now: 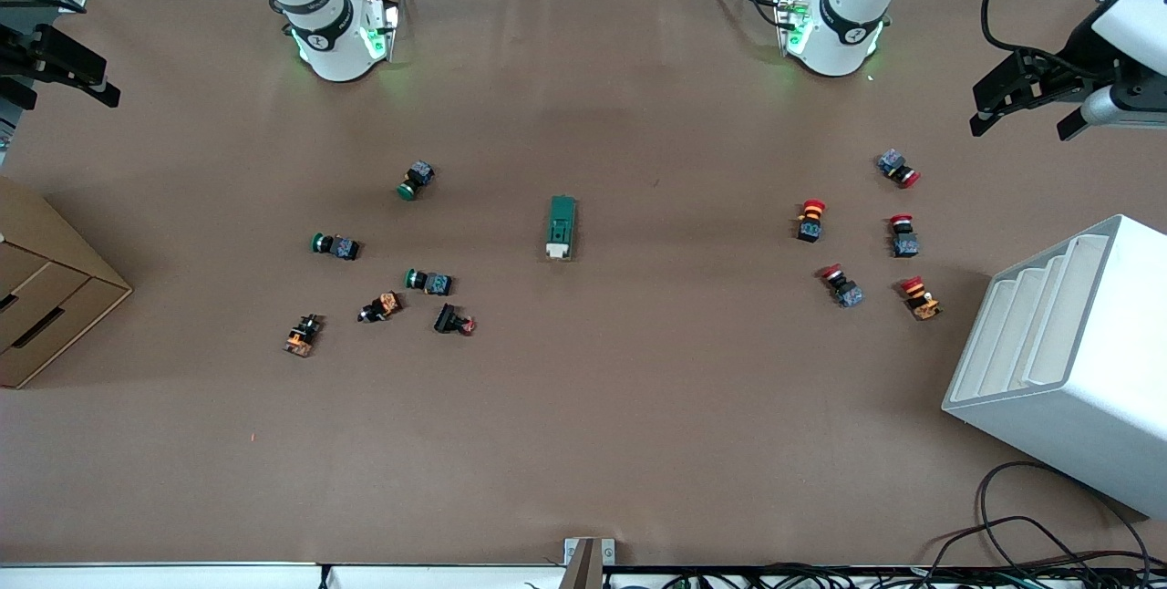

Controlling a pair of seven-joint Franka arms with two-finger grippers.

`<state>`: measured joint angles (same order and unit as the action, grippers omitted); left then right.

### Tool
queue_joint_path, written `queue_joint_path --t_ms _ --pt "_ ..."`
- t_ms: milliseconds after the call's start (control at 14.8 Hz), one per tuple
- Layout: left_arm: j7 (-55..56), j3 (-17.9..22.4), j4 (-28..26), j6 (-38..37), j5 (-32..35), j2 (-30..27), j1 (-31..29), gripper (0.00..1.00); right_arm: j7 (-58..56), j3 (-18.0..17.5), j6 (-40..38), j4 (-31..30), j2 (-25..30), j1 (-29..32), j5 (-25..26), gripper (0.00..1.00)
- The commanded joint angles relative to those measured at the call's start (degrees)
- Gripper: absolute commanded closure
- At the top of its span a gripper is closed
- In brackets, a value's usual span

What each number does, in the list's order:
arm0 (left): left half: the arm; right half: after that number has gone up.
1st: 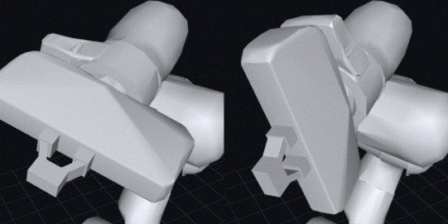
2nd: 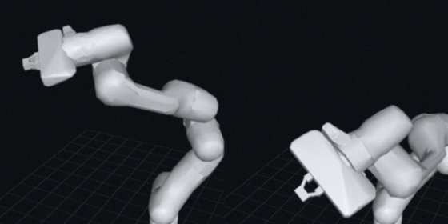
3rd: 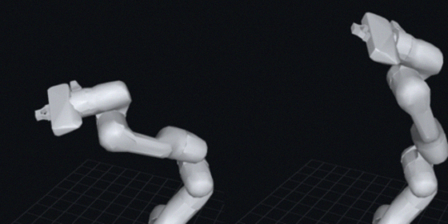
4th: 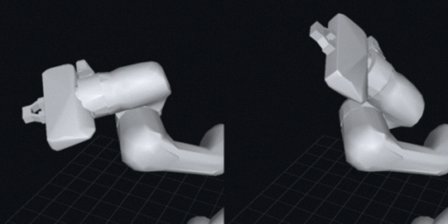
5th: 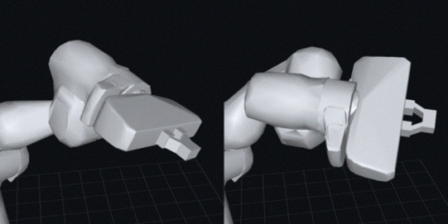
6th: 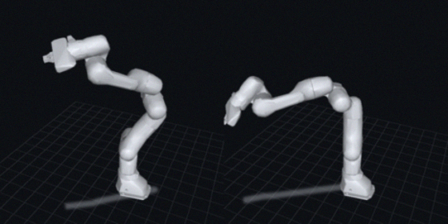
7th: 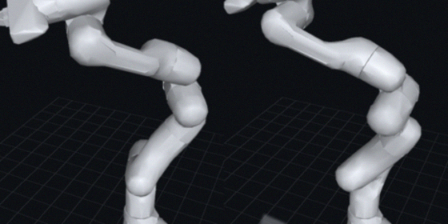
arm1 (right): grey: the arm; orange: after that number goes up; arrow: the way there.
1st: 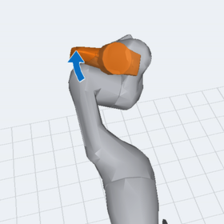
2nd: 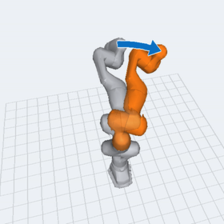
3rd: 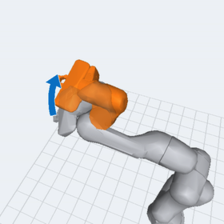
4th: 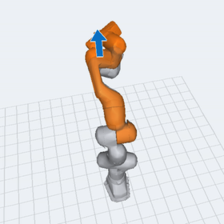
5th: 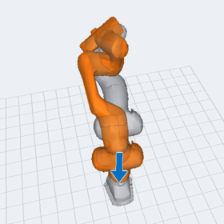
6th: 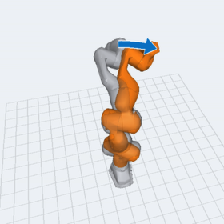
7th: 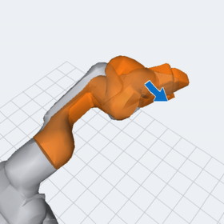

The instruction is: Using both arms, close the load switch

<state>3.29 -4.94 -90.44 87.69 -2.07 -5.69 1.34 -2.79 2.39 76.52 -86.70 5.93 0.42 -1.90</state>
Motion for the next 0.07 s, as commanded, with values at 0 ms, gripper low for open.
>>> queue_joint_path --t_ms 0 --pt "0.40 0.02 1.23 -0.06 -0.48 0.68 -0.11 0.00 -1.08 0.51 0.21 -1.19 1.45 -0.25 0.14 0.00"
